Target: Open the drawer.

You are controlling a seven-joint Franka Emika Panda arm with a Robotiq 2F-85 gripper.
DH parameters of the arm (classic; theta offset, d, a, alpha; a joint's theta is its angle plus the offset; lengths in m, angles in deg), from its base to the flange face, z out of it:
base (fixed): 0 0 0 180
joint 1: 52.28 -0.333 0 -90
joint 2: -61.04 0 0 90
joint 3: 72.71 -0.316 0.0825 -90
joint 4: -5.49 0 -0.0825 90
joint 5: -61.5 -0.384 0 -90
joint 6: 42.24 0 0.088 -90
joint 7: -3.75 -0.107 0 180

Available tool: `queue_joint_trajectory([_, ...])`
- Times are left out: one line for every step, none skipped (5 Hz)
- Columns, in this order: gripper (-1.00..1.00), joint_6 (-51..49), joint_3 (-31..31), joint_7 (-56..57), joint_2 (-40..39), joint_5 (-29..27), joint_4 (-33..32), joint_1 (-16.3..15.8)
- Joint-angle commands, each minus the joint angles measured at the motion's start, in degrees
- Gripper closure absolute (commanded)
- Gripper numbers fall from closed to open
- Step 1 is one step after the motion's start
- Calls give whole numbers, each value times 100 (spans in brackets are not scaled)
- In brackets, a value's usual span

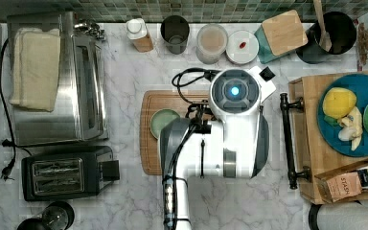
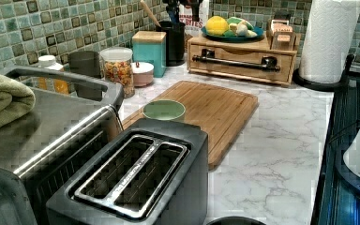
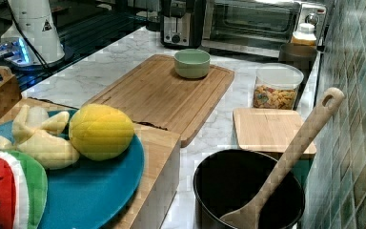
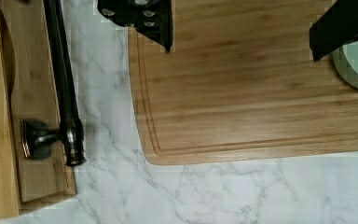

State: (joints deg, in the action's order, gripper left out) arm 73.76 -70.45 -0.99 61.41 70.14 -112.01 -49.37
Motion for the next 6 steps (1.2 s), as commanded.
queue_joint_trajectory([-100, 631, 477, 1221, 335, 294, -881, 439])
queue_joint_trajectory([-100, 644, 665, 1626, 147, 407, -847, 494])
queue_joint_trajectory([-100, 1018, 810, 1641, 113, 782, -1076, 597])
queue_joint_trajectory([-100, 1280, 902, 1609, 103, 959, -1249, 737])
queue_joint_trajectory([-100, 1669, 1039, 1619, -61, 1213, -1300, 855])
queue_joint_trajectory([-100, 1846, 1078, 2091, -294, 1030, -1239, 1048])
